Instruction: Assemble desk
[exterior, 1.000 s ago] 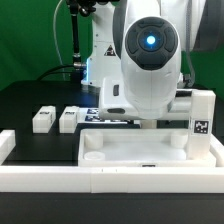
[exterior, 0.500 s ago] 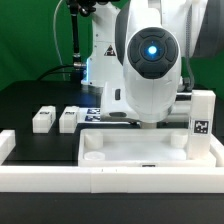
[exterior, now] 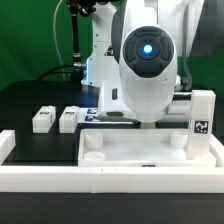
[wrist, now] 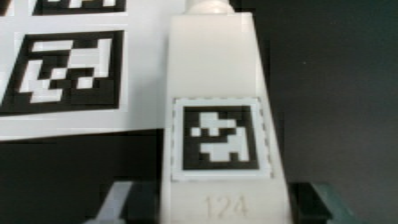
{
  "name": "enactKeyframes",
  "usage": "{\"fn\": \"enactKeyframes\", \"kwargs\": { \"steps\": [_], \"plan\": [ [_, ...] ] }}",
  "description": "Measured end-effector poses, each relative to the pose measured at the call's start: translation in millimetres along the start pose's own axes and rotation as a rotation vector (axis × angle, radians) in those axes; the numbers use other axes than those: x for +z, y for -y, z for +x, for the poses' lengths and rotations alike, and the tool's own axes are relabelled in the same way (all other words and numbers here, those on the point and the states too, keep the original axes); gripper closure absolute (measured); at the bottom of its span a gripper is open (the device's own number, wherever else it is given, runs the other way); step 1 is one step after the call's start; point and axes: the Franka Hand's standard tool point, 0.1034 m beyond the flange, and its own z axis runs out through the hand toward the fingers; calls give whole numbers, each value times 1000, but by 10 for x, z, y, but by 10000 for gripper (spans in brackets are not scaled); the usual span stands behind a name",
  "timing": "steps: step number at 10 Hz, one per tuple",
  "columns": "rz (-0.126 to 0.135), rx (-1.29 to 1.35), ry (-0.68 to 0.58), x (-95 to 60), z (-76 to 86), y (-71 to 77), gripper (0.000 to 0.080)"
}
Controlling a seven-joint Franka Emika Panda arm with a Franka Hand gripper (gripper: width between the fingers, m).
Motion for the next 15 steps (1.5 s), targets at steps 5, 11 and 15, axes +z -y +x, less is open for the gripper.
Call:
{"fn": "enactKeyframes", "kwargs": {
  "steps": [5,11,15],
  "plan": [
    [5,-33,-80,-628,-109,140,512],
    [25,-71,-310,-1028,-107,-8,512],
    [31,-70,-551,-1310,-120,0,511]
  ]
}}
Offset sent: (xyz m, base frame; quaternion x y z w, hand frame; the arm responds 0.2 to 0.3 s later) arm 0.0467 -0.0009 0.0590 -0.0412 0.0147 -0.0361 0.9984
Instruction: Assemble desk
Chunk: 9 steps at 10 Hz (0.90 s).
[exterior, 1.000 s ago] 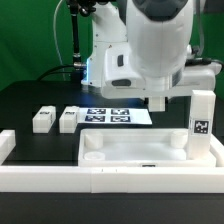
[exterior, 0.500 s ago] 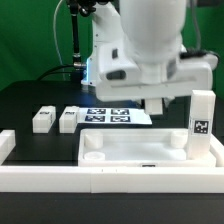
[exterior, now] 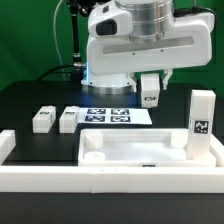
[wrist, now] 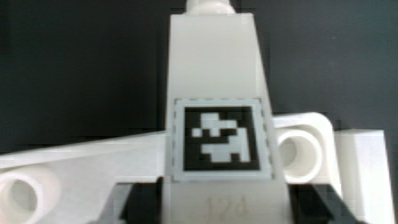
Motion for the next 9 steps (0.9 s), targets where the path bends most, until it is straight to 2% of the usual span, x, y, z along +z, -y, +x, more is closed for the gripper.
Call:
{"fn": "enactKeyframes", "kwargs": {
  "steps": [2,3,4,5,7,9],
  "plan": [
    [-12,-8,-169,-51,102,-29,511],
    [-10,-27,-206,-222,148,-99,511],
    [-9,-23,-274,-422,266,-132,511],
    [-18,-26,-370,-505,378,-125,511],
    [-38,-24,-487,-447,367,-169,511],
    [-58,-23,-594,-454,413,-212,511]
  ]
}}
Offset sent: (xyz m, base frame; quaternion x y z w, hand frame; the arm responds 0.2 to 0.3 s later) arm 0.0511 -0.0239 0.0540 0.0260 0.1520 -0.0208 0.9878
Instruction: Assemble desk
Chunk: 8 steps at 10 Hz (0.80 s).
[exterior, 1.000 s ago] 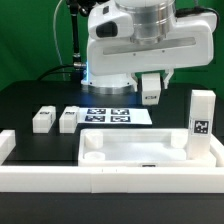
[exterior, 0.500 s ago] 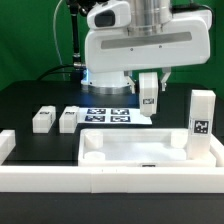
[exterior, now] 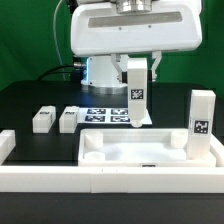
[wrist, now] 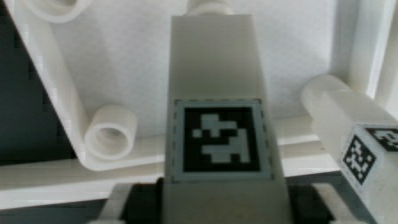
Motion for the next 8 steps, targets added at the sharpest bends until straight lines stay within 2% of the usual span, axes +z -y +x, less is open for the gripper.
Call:
{"fn": "enactKeyframes", "kwargs": {
  "steps": [3,7,8],
  "plan": [
    [-1,-44,-15,-102,378,-213,511],
    [-8,-48,-30,-54,332,-211,511],
    [-17,-24,-82,-34,415,-321,511]
  ]
}}
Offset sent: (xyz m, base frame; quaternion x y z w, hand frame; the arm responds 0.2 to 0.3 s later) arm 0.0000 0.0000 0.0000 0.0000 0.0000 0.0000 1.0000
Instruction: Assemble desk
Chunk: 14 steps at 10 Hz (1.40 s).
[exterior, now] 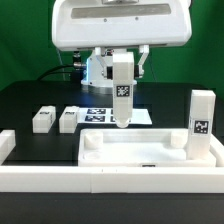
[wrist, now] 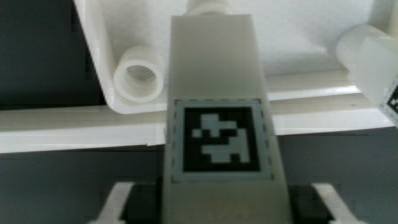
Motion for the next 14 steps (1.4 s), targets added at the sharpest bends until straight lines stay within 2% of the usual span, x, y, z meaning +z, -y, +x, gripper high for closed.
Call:
{"fn": "enactKeyframes", "kwargs": {
  "steps": [1,2,3,6,9,14],
  "plan": [
    [-19,-14,-66,23,102,-74,511],
    [-32,-20,-116,43,172,-69,511],
    [-35,-20,-117,58,136,-76,511],
    [-35,-20,-110,75,124,-77,511],
    [-34,14,-94,175,275,-259,511],
    [-34,24,-89,214,234,-259,511]
  ]
}}
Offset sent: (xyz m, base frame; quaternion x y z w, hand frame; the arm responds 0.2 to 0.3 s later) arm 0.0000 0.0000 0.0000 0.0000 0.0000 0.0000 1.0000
